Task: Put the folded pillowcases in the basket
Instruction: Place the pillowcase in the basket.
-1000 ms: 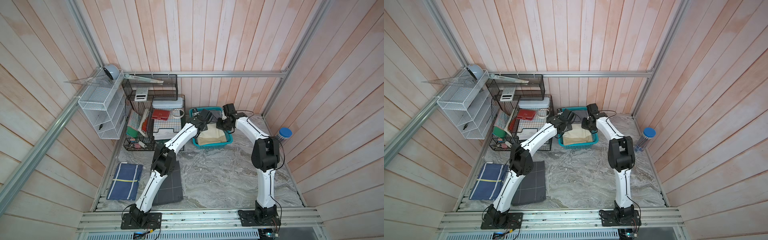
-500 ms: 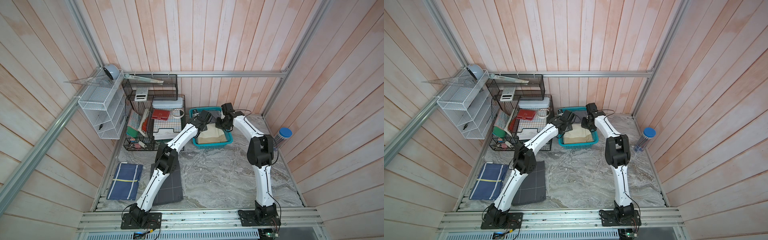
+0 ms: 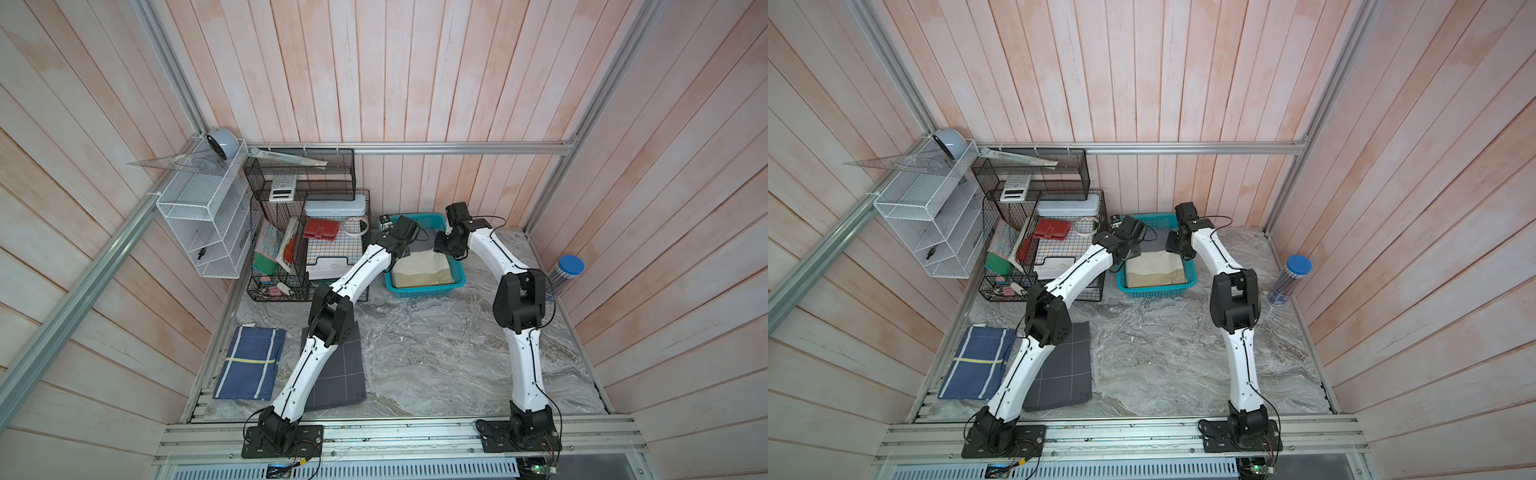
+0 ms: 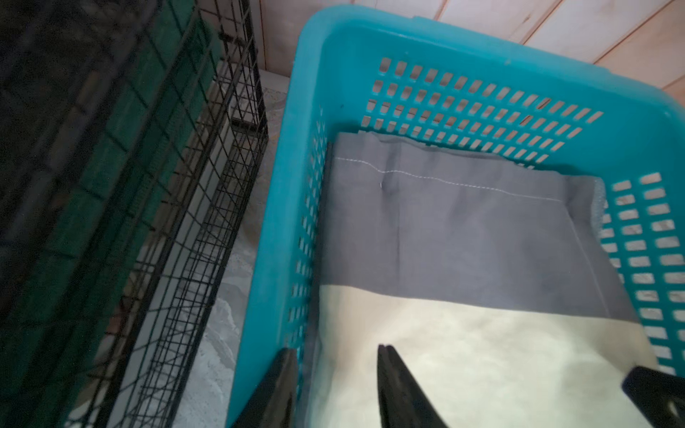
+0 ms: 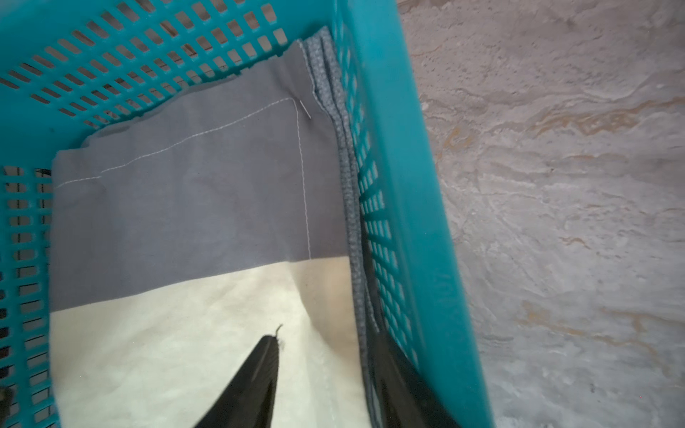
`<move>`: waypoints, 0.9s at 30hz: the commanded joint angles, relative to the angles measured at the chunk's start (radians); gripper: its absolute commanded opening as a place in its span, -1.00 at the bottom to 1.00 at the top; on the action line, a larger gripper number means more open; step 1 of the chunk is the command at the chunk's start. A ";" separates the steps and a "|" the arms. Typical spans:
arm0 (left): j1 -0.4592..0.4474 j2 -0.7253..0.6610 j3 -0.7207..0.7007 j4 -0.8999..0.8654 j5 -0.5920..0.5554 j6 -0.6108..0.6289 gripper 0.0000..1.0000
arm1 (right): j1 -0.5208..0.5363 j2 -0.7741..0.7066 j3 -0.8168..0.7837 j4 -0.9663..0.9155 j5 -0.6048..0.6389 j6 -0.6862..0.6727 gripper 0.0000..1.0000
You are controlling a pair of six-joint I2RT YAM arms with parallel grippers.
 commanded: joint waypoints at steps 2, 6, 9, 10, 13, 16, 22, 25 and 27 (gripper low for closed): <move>-0.029 -0.117 -0.016 -0.001 -0.006 0.027 -0.08 | 0.011 -0.078 0.023 -0.056 0.040 -0.016 -0.01; -0.071 -0.232 -0.113 0.036 -0.011 0.053 0.05 | 0.038 -0.143 -0.063 0.013 0.029 -0.041 -0.01; -0.102 -0.355 -0.253 0.086 -0.011 0.063 0.12 | 0.040 -0.156 -0.106 0.021 0.006 -0.018 -0.01; -0.113 -0.407 -0.321 0.109 -0.014 0.066 0.14 | 0.040 -0.160 -0.109 -0.002 0.003 -0.005 0.00; -0.133 -0.591 -0.582 0.230 -0.018 0.065 0.24 | 0.042 -0.213 -0.135 -0.083 -0.042 -0.021 0.00; -0.146 -0.825 -0.909 0.381 -0.017 0.055 0.41 | 0.065 -0.371 -0.323 -0.036 -0.046 -0.007 0.06; -0.148 -1.209 -1.398 0.457 -0.063 0.000 0.64 | 0.159 -0.760 -0.787 0.140 0.028 0.023 0.39; -0.148 -1.373 -1.574 0.427 -0.076 -0.036 0.73 | 0.224 -0.910 -0.982 0.197 0.057 0.050 0.44; -0.147 -1.481 -1.682 0.396 -0.094 -0.065 0.80 | 0.291 -0.993 -1.096 0.225 0.092 0.064 0.47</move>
